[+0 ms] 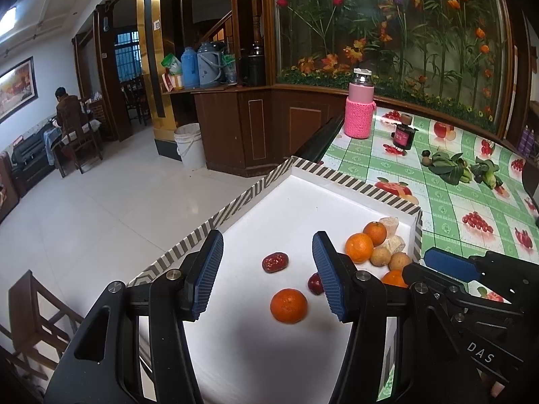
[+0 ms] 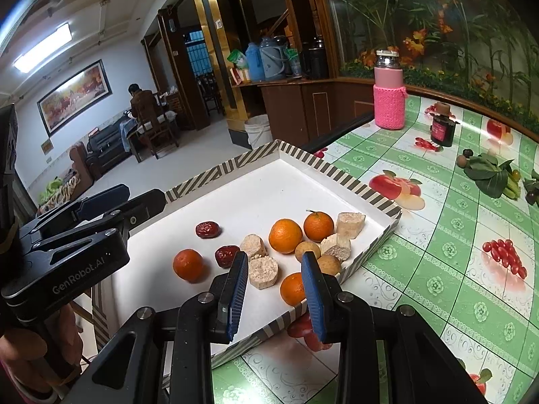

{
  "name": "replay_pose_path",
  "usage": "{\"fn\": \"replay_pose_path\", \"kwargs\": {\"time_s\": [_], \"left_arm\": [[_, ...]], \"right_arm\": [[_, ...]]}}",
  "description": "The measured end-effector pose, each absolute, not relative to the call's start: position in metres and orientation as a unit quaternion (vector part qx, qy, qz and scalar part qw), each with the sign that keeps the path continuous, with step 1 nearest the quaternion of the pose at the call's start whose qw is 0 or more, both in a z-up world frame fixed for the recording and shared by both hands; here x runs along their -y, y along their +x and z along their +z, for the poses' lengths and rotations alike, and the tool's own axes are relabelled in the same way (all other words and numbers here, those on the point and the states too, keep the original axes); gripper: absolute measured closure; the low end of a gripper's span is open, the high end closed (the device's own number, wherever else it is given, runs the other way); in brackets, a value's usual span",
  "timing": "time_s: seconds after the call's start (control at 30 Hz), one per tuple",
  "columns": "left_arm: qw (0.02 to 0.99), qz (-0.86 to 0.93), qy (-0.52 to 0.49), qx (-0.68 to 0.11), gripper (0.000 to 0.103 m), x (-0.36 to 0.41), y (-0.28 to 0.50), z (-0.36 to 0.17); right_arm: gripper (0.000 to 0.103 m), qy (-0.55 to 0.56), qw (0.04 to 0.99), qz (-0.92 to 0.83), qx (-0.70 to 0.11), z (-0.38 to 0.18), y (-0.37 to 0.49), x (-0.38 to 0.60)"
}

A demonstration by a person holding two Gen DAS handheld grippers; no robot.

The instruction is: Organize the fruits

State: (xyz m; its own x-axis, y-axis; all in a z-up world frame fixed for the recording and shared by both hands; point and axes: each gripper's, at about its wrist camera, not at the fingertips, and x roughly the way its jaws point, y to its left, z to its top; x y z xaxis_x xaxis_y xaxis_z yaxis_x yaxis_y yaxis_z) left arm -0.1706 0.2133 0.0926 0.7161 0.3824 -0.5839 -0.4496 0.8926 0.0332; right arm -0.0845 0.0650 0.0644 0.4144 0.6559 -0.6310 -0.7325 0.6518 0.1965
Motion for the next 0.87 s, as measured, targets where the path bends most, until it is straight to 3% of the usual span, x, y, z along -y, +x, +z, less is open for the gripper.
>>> {"fn": "replay_pose_path", "kwargs": {"time_s": [0.87], "left_arm": [[0.926, 0.221, -0.04, -0.305, 0.048, -0.201, -0.16, 0.085]], "right_arm": [[0.072, -0.054, 0.834, 0.414, -0.361, 0.056, -0.074, -0.062]]}}
